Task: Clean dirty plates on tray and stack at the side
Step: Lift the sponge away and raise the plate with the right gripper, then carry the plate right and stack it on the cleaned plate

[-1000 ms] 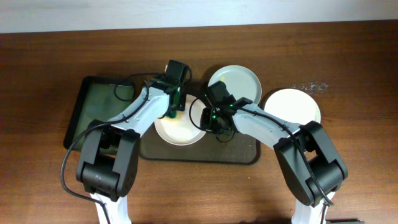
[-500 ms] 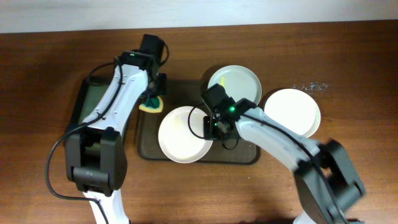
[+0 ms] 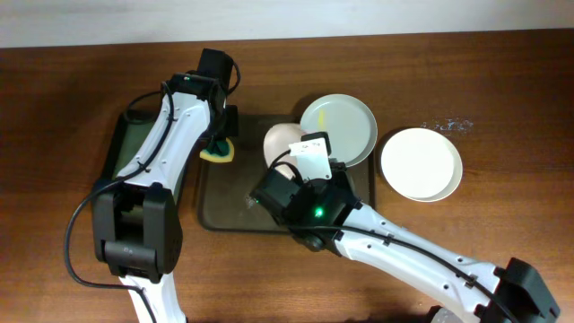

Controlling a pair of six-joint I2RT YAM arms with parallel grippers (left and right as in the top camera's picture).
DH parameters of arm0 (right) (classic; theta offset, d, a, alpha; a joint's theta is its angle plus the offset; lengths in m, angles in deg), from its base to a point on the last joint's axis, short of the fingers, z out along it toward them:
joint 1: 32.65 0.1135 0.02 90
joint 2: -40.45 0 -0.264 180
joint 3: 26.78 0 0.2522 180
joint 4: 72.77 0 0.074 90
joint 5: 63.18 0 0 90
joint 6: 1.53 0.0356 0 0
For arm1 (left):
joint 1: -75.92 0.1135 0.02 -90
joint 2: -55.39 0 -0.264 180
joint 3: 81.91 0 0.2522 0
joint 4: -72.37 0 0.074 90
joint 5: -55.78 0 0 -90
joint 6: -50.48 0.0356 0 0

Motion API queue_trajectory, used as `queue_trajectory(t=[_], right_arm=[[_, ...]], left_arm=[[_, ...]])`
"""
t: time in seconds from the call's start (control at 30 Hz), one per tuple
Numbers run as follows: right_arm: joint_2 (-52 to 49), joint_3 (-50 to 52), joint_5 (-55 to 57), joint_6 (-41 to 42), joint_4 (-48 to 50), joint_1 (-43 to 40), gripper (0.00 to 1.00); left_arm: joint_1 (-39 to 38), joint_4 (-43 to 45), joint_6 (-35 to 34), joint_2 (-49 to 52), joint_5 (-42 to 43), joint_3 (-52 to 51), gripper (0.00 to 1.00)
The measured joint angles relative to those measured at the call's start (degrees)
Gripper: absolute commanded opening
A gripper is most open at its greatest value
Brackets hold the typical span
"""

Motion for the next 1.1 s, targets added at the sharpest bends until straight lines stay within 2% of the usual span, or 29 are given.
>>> queue_trajectory(t=[0.3,0.5,0.67,0.77,0.83,0.93,1.1], right_arm=[[0.0,0.0,28.72,-6.67,0.09,8.9,0.04],[0.0,0.0,32.33,-7.52,0.2,10.32,0.04],[0.0,0.0,30.49,-7.56,0.17,10.32,0.04],[0.04,0.0,25.62,-7.52,0.17,10.32,0.04],[0.11,0.0,17.09,-7.56,-0.02,9.97,0.04],[0.22,0.0,-1.03,-6.97,-1.05,6.54,0.04],[0.26,0.0,-31.56,-6.38,0.7,-4.81,0.04]], left_arm=[[0.0,0.04,0.0,0.0,0.0,0.0,0.0],[0.0,0.04,0.0,0.0,0.0,0.0,0.0],[0.0,0.02,0.0,0.0,0.0,0.0,0.0],[0.0,0.2,0.0,0.0,0.0,0.0,0.0],[0.0,0.22,0.0,0.0,0.0,0.0,0.0],[0.0,0.22,0.0,0.0,0.0,0.0,0.0],[0.0,0.22,0.0,0.0,0.02,0.0,0.0]])
